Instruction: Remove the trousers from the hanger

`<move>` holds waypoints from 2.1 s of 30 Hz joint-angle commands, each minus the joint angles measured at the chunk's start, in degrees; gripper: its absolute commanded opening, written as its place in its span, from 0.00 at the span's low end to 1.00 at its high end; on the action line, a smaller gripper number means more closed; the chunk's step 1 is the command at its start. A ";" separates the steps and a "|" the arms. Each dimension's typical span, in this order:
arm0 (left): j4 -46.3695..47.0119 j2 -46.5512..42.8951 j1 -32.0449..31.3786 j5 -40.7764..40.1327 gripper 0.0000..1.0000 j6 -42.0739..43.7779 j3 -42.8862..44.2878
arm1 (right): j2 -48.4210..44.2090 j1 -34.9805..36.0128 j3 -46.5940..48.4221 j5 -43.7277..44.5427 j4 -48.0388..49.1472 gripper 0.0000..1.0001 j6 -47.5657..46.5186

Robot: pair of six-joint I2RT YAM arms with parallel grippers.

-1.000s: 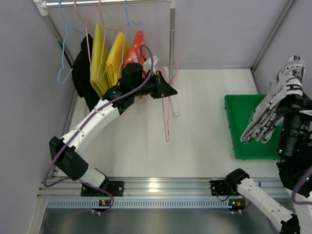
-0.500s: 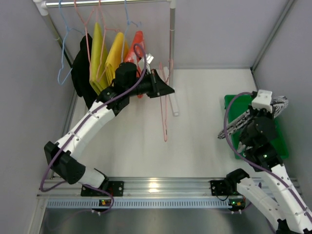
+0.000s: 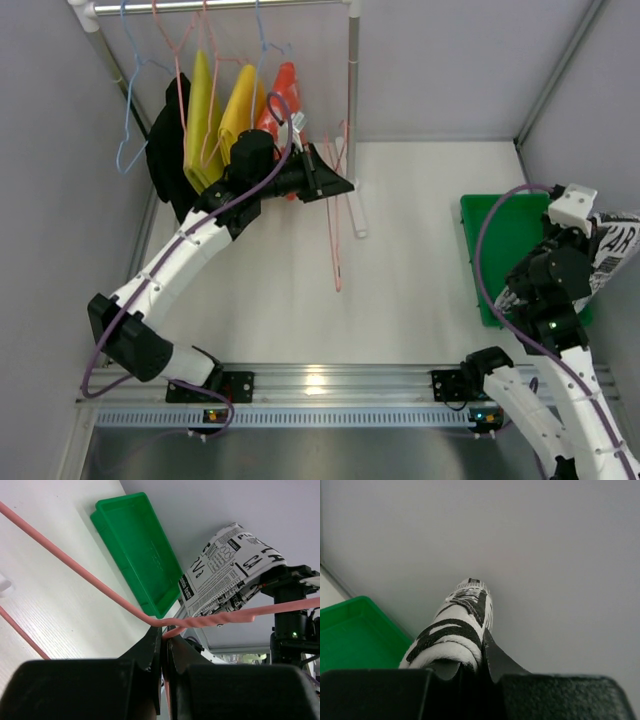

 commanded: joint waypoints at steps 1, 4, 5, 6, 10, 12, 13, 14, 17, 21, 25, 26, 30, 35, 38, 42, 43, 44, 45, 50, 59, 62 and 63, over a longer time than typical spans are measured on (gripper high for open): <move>4.18 0.38 0.19 2.02 0.00 -2.15 2.10 | 5.30 -3.08 -2.19 -2.22 8.37 0.00 -4.61; 4.26 0.64 0.19 2.55 0.00 -3.20 3.24 | 14.08 -12.11 -3.17 -8.60 6.81 0.00 2.20; 4.35 0.56 0.19 2.64 0.00 -3.38 3.33 | 19.41 -15.27 -2.47 -10.90 4.79 0.00 4.77; 4.52 0.56 0.19 2.81 0.00 -3.73 3.33 | 21.90 -21.31 -0.81 -16.32 1.90 0.00 7.23; 4.96 0.56 0.19 2.90 0.00 -3.91 2.90 | 30.18 -25.24 -1.05 -32.91 -0.48 0.00 9.10; 4.88 0.73 0.19 2.90 0.00 -3.91 2.54 | 32.20 -24.71 -1.23 -41.99 -2.25 0.00 9.62; 4.96 0.91 0.19 2.90 0.00 -3.82 2.45 | 32.91 -24.36 -1.32 -43.61 -2.43 0.00 9.54; 4.88 0.91 0.19 2.90 0.00 -3.73 2.37 | 34.74 -23.31 -1.58 -44.41 -2.52 0.00 9.37; 4.70 1.08 0.19 2.73 0.00 -3.38 2.28 | 38.52 -22.95 -1.32 -46.17 -1.12 0.00 8.49; 4.79 1.00 0.19 2.90 0.00 -3.03 1.93 | 42.49 -22.95 3.15 -47.65 -5.05 0.18 9.27; 4.96 0.47 0.19 2.73 0.00 -2.06 1.40 | 41.88 -22.86 7.81 -53.00 -12.09 0.63 11.12; 5.05 0.38 0.19 2.81 0.00 -1.80 1.05 | 40.92 -22.86 9.91 -53.81 -13.50 0.76 11.65; 4.53 -1.02 0.11 2.73 0.00 -0.66 0.00 | 37.58 -22.86 16.32 -60.22 -24.91 0.91 12.79; 2.86 -3.66 -0.95 1.07 0.00 2.41 -2.73 | 24.88 -23.21 20.65 -72.34 -37.49 0.93 17.70; 0.84 -6.38 -2.88 -5.24 0.00 5.05 -3.87 | 14.77 -23.39 21.96 -88.05 -40.13 0.90 25.69; -3.55 -8.40 -6.48 -15.69 0.00 6.81 -3.00 | 9.27 -22.78 23.90 -110.04 -39.18 0.61 41.14; -4.00 -8.67 -8.14 -17.65 0.00 6.90 -3.08 | 9.44 -22.51 24.34 -113.81 -38.91 0.55 49.54; -4.96 -8.85 -9.03 -19.58 0.00 7.25 -3.00 | 10.32 -21.64 24.69 -115.06 -38.56 0.54 52.66; -5.58 -9.11 -9.82 -23.25 0.00 7.34 -2.91 | 10.67 -20.94 24.52 -116.03 -36.99 0.54 55.48; -6.11 -8.33 -12.55 -28.74 0.00 5.24 -1.16 | 11.98 -5.53 22.68 -108.95 -31.09 0.54 65.71; -5.67 -3.23 -14.04 -29.80 0.00 6.91 7.46 | 17.70 15.18 19.95 -91.45 -27.48 0.69 66.93; -5.49 -1.73 -14.13 -29.01 0.00 6.29 9.57 | 19.37 19.74 19.86 -86.88 -25.74 0.71 66.67; -5.32 -1.21 -14.13 -28.48 0.00 6.03 9.92 | 19.64 20.63 19.77 -86.08 -25.03 0.71 66.50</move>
